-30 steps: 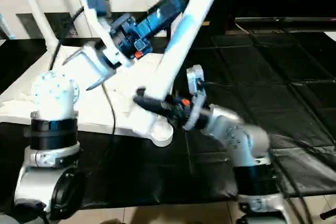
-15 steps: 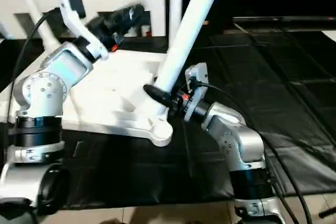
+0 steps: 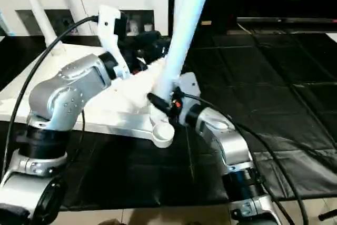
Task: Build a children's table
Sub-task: Pick table leg
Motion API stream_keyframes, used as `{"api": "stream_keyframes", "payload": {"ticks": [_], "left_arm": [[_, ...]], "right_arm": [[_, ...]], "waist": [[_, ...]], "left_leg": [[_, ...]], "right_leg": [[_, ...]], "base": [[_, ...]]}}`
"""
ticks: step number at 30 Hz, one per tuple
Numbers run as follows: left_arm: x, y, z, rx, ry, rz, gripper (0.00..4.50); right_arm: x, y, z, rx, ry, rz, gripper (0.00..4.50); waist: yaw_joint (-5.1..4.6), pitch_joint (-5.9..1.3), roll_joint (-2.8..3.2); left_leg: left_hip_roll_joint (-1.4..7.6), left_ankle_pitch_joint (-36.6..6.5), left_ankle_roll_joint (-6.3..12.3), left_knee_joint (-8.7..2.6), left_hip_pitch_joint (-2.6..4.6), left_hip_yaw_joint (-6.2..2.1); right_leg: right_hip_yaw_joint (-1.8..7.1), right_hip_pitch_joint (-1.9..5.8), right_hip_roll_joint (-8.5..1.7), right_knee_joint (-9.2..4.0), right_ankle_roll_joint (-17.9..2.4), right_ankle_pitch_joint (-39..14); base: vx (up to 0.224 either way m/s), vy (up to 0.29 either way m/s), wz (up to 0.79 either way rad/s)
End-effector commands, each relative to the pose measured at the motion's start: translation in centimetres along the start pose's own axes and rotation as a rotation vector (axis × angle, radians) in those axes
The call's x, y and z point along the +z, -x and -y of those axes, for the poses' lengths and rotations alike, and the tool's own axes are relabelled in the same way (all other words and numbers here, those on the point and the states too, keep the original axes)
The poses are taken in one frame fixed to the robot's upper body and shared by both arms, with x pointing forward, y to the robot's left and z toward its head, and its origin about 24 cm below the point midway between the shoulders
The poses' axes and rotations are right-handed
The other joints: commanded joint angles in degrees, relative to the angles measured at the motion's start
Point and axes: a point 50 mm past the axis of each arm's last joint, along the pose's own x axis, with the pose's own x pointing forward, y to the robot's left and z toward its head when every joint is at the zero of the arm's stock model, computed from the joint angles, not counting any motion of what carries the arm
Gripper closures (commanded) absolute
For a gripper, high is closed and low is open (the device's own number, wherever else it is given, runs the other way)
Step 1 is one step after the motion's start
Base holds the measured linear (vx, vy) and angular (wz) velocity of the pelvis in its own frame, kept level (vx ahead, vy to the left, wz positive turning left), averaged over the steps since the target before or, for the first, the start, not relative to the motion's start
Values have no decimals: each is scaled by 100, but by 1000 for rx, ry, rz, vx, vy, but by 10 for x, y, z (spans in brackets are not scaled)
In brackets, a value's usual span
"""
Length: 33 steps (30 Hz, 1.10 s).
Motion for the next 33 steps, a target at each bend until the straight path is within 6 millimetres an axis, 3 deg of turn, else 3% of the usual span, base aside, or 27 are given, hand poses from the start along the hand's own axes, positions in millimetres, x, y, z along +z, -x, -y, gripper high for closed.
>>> {"api": "stream_keyframes", "payload": {"ticks": [1,7,9,14,15,17,18,20,24,25,29,33], "left_arm": [[3,-3,14,-88,-27,6,131],[4,4,-11,24,-44,14,131],[1,14,-28,53,-74,-13,131],[-10,28,-46,25,-153,-108,131],[-19,33,-49,-27,-214,-182,131],[-28,37,-51,-71,-270,-253,131],[-39,41,-50,-147,-325,-328,131],[-46,44,-49,-199,-349,-372,131],[-73,58,-54,-336,-383,-551,131],[-74,58,-55,-340,-385,-558,131],[-90,65,-59,-440,-385,-660,167],[-98,71,-60,-534,-332,-740,200]], "right_arm": [[4,-4,0,-9,15,13,256],[6,-2,7,-83,-14,43,256],[8,2,16,-130,-73,71,256],[10,10,25,-167,-113,124,257],[9,13,27,-172,-103,122,257],[8,15,29,-183,-94,112,257],[6,18,31,-194,-89,100,257],[5,19,31,-200,-85,89,257],[0,26,33,-205,-47,29,257],[-1,26,33,-205,-46,28,257],[-2,33,36,-213,-65,32,257],[-4,35,33,-184,-78,22,257]], "waist": [[-23,-416,-101],[-28,-426,-90],[-34,-430,-65],[-39,-456,-19],[-31,-454,20],[-45,-455,7],[-45,-449,37],[-50,-450,32],[-36,-438,97],[-48,-427,64],[-60,-425,79],[-91,-425,87]], "left_leg": [[42,-903,104,-422,34,27],[36,-863,95,-424,50,25],[26,-862,93,-429,49,21],[34,-799,59,-436,77,10],[37,-808,52,-440,89,5],[39,-845,34,-440,85,12],[44,-892,18,-454,89,5],[42,-916,-12,-455,88,8],[41,-1087,-84,-474,111,-1],[35,-1177,-119,-480,108,8],[33,-1392,-147,-497,120,1],[41,-1416,-125,-505,130,0]], "right_leg": [[240,368,-233,-443,-771,-1861],[244,362,-214,-433,-810,-1680],[248,364,-210,-433,-803,-1630],[250,367,-210,-377,-918,-1225],[248,361,-218,-376,-956,-1167],[254,366,-216,-360,-973,-1149],[258,368,-226,-369,-978,-1195],[263,373,-228,-367,-985,-1181],[265,358,-233,-399,-1046,-1231],[270,373,-230,-395,-1018,-1301],[274,388,-257,-442,-943,-1667],[273,387,-261,-433,-1071,-1613]], "base": [[0,0,0],[0,0,0],[0,0,0],[0,0,0],[0,0,0],[0,0,0],[0,0,0],[0,0,0],[0,0,0],[0,0,0],[0,0,0],[0,0,0]]}}
